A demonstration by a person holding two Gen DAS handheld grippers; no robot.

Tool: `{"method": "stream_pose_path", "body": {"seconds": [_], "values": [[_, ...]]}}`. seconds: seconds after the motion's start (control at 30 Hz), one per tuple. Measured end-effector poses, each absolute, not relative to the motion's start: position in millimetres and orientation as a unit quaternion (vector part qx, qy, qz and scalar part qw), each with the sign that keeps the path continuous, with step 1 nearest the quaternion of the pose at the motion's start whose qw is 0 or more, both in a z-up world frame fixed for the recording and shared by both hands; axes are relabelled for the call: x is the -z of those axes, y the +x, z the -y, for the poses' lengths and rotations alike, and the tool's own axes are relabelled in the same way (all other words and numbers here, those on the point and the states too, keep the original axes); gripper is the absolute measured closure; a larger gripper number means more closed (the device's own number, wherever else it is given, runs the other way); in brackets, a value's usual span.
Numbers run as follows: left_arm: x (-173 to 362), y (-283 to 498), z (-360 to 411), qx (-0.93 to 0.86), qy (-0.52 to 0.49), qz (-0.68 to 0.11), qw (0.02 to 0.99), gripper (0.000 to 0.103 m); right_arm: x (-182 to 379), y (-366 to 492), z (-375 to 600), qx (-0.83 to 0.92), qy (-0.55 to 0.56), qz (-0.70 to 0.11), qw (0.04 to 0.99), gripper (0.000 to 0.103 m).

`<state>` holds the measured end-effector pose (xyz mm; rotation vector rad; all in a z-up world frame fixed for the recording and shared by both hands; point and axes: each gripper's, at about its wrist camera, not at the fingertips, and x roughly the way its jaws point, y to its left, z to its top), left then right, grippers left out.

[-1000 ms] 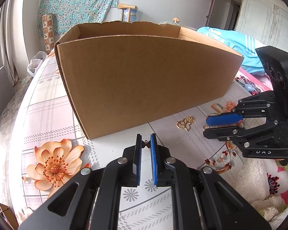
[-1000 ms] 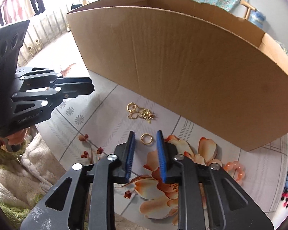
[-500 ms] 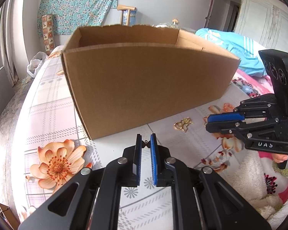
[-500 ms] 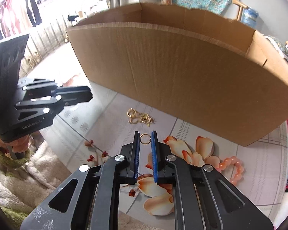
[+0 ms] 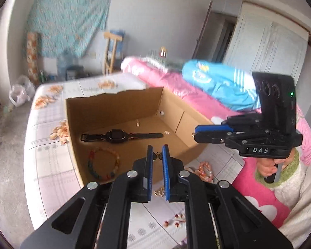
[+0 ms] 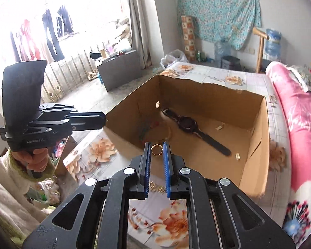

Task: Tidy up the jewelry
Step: 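Carry the ring and butterfly charm over the box with both tools, then open both tools to drop the ring and butterfly into the box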

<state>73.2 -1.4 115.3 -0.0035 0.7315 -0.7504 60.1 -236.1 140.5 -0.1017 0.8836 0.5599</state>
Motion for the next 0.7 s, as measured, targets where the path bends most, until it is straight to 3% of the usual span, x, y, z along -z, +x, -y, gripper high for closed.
{"method": "stream_pose_path", "body": {"seconds": [0.3, 0.5, 0.7], "values": [[-52, 211, 58, 0.341, -0.034, -0.590, 0.731, 0.095, -93, 158, 223, -0.242, -0.075, -0.575, 0.778, 0.093], [-33, 239, 75, 0.311, -0.039, -0.635, 0.706, 0.094, -67, 174, 216, -0.217, -0.106, -0.606, 0.758, 0.089], [-30, 245, 82, 0.304, -0.038, -0.636, 0.708, 0.085, -68, 173, 218, -0.216, -0.107, -0.601, 0.762, 0.087]]}}
